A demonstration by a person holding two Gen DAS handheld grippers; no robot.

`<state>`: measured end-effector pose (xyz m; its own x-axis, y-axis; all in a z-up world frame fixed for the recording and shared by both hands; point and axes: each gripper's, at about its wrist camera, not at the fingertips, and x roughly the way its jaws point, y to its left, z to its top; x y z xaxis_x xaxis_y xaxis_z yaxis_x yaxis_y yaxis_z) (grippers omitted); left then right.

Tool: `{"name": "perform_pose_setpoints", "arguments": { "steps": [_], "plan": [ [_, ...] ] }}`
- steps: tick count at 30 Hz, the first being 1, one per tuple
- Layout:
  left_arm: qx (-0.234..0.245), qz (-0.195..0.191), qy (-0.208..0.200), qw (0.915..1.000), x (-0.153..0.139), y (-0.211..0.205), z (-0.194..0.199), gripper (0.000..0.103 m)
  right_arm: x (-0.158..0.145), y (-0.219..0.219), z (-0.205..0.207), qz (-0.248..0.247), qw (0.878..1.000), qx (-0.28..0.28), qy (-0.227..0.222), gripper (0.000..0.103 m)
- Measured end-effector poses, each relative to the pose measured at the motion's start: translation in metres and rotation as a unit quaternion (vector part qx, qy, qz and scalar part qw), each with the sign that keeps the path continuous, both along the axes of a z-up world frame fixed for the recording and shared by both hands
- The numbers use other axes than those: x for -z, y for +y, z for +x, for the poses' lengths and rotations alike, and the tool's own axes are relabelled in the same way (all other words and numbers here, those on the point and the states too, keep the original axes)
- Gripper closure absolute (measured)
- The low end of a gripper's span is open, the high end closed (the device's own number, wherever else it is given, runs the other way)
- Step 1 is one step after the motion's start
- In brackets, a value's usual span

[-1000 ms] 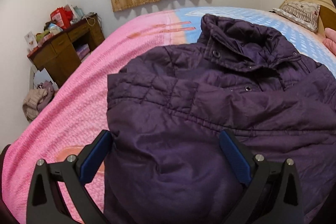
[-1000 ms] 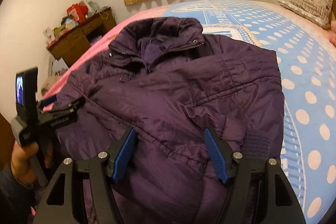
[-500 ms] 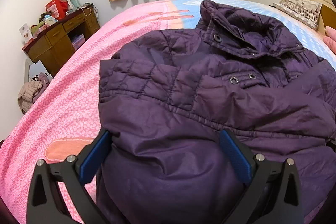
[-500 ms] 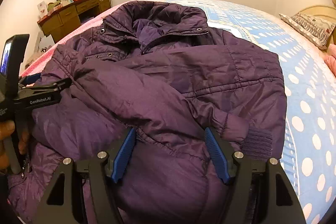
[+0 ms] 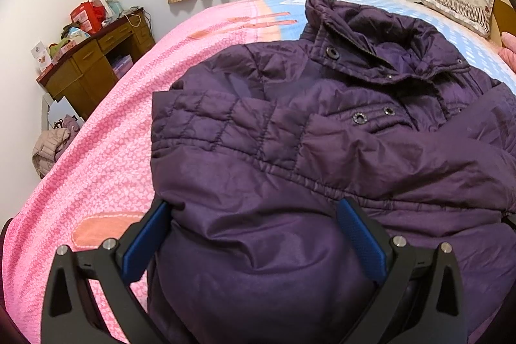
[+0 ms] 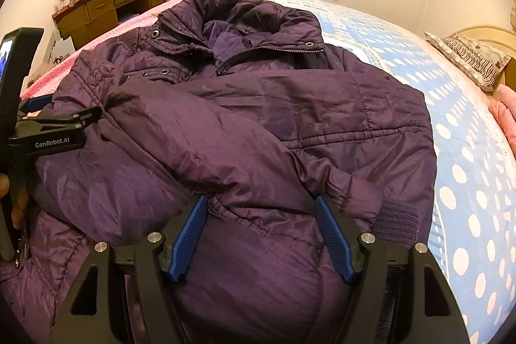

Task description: Fold large clothes

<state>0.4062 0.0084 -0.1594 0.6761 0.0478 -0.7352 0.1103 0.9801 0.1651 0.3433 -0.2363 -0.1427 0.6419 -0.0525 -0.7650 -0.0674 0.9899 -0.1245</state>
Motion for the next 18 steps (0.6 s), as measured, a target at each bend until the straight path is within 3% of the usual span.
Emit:
{"name": "perform_pose_setpoints", "arguments": {
  "steps": [12, 18],
  "plan": [
    [0.0, 0.0, 0.0, 1.0, -0.0006, -0.0002, -0.0015, 0.0, 0.0023, 0.0062, -0.0006, -0.023, 1.0, 0.002, -0.003, 0.033],
    [0.0, -0.004, 0.0, 1.0, -0.0013, 0.0005, -0.0015, 0.0, -0.0031, 0.0028, -0.0016, -0.007, 1.0, -0.001, -0.004, 0.032]
  ]
}}
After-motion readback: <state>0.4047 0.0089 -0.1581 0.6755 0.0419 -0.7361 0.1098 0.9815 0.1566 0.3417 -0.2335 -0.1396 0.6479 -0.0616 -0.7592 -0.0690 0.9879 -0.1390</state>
